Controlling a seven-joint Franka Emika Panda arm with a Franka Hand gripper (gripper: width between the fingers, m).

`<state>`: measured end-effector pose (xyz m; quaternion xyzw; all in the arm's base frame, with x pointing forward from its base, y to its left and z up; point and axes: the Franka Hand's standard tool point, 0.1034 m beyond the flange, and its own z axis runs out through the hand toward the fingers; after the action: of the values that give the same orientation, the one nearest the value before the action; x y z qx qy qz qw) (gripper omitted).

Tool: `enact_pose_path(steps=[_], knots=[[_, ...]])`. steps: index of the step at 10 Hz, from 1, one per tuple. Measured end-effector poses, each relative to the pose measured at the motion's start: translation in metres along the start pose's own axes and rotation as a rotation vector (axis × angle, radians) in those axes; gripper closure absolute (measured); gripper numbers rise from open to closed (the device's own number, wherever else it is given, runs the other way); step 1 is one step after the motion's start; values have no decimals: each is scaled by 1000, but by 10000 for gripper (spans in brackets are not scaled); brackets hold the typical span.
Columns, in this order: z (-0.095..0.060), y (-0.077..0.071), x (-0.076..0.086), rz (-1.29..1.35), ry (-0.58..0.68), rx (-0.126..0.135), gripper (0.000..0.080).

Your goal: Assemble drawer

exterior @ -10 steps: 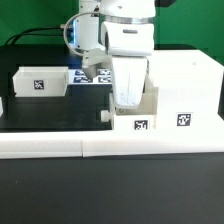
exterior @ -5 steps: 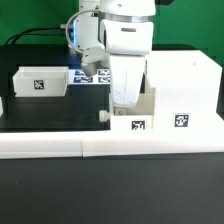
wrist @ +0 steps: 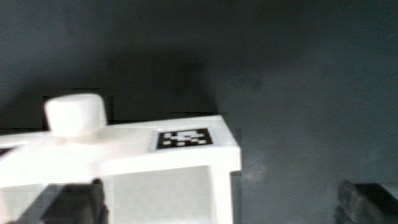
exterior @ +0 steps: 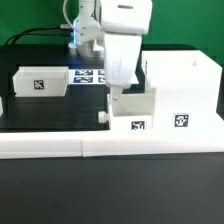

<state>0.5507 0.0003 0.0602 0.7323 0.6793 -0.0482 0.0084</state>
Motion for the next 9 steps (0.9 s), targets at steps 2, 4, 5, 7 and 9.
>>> enact_pose_path(steps=[2, 4, 5, 7, 9], knots=[[-10, 1, -17, -10, -4, -6, 150], [-10, -1, -29, -9, -2, -4, 150], [-9, -1, -32, -17, 2, -4, 150], [-2, -1, -40, -49, 18, -3, 150], [23, 2, -53, -70, 91, 18, 150]])
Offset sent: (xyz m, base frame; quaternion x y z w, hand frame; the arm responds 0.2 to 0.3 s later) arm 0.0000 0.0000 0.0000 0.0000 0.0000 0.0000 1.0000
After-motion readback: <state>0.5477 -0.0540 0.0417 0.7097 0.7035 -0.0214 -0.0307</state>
